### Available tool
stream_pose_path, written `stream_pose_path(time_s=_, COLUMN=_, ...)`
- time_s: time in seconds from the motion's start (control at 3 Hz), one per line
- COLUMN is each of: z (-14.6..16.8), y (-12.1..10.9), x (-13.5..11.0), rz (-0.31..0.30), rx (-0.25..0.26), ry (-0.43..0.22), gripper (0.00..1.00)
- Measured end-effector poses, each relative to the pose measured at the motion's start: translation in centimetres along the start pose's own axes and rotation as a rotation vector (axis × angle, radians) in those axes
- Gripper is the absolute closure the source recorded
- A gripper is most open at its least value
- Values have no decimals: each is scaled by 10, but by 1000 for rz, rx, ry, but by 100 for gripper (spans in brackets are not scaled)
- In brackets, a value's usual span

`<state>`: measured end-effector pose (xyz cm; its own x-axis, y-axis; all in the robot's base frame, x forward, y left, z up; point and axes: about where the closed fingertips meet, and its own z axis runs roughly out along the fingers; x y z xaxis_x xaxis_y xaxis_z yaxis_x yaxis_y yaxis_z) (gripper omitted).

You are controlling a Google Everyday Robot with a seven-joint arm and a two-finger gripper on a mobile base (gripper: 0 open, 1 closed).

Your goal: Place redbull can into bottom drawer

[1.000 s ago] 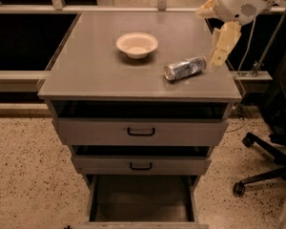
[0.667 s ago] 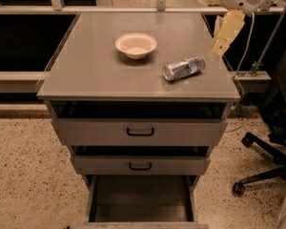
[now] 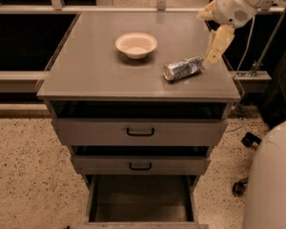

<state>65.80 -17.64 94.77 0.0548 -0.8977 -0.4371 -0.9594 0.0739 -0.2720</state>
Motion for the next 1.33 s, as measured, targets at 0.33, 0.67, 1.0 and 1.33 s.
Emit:
stream_pose_path(time_s=0.33, z=42, y=-8, x=15, rz=25, rx=-59, ry=-49, gripper=0)
stream_pose_path(time_s=0.67, z=78, y=-12, x=29, rz=60, rx=-107, ry=-87, gripper=0)
stream_pose_path(time_s=1.0, z=108, y=-11, x=41, rz=96, rx=-142, ry=-114, gripper=0)
stream_pose_path(time_s=1.33, z=112, y=-15, x=39, rz=96, rx=-132, ry=-117, gripper=19)
